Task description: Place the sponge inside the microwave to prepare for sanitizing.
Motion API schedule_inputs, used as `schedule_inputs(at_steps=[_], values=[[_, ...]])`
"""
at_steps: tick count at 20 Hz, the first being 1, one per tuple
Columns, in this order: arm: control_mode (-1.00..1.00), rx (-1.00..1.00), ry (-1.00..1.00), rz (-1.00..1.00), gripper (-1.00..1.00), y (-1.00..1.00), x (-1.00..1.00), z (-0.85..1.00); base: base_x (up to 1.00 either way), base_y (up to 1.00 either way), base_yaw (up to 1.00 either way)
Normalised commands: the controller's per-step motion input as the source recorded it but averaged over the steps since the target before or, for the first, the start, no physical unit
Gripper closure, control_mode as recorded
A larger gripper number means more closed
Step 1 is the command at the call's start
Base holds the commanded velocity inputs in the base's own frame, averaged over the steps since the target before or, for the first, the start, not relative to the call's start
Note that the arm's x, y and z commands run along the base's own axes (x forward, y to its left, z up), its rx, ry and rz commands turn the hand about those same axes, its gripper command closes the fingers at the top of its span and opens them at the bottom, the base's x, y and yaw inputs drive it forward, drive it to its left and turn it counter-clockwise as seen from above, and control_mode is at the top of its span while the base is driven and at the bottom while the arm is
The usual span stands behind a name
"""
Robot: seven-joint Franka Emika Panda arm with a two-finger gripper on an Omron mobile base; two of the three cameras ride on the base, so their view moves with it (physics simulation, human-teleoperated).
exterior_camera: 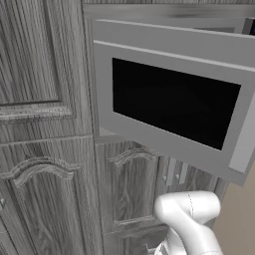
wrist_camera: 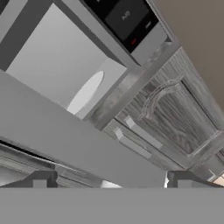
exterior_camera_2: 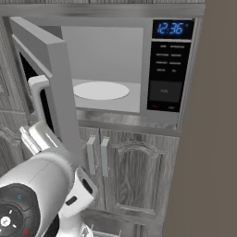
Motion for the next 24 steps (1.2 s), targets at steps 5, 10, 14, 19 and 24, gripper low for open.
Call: schedule_inputs(at_steps=[5,10,14,19,24], values=[[-1.00,0.01,-0.07,0.04,-1.00,-0.19,0.22,0.00,0.00,0.00,0.00],[-1.00,0.09,-0.04,0.04,-1.00,-0.14,0.28,-0.01,0.00,0.00,0.00],[-1.00,0.12,-0.04,0.05,-1.00,-0.14,0.32,0.00,0.00,0.00,0.00],[-1.00,0.11,0.00,0.02,-1.00,-0.13,0.41,0.00,0.00,0.00,0.00],[-1.00,0.06,0.00,0.00,-1.00,-0.02,0.40,-0.03,0.00,0.00,0.00]])
